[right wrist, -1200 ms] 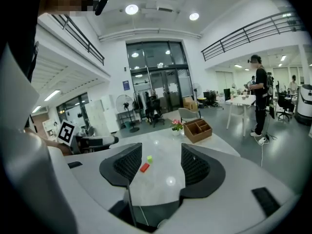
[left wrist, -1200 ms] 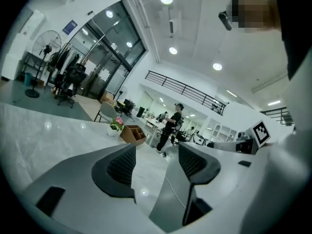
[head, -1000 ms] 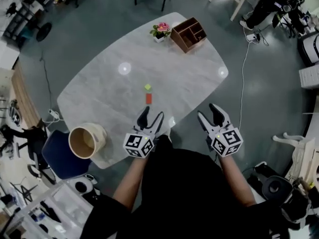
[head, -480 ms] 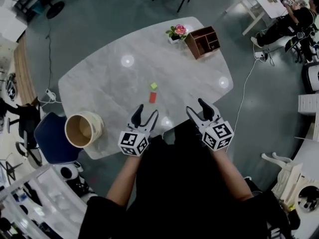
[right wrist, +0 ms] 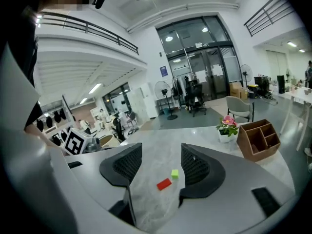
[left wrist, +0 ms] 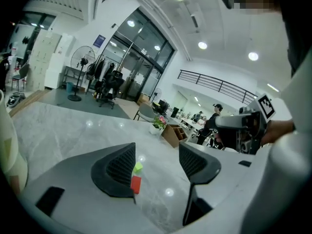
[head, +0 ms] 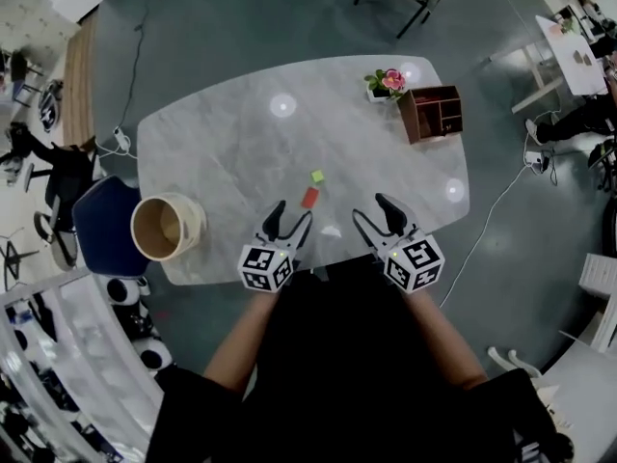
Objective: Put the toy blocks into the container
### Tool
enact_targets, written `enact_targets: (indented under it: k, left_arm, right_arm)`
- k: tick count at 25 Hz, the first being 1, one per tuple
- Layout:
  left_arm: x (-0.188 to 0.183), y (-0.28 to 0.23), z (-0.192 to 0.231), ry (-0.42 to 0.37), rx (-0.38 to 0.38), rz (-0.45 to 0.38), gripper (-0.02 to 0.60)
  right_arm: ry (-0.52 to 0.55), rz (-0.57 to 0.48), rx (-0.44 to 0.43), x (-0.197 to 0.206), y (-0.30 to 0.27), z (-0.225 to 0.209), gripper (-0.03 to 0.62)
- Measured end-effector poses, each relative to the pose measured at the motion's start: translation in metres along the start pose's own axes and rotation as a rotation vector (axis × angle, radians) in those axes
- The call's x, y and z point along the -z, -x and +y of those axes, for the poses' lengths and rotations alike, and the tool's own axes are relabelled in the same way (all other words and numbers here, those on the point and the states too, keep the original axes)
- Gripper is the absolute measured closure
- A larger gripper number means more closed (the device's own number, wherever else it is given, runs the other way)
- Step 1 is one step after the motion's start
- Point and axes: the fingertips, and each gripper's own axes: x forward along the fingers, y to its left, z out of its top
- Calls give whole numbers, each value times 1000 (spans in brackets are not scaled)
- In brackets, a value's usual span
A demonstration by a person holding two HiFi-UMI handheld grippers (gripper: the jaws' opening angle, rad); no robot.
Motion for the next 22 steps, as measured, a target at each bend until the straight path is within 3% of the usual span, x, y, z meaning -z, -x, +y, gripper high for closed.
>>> enact_targets:
  k: [10, 22]
  left_arm:
    - [51, -53, 26, 82, -163, 130, 327]
    - [120, -98, 49, 60, -247, 342, 327]
  right_arm:
    - [88, 100, -186, 7, -48, -26, 375]
    - [109, 195, -296, 39, -83, -51, 375]
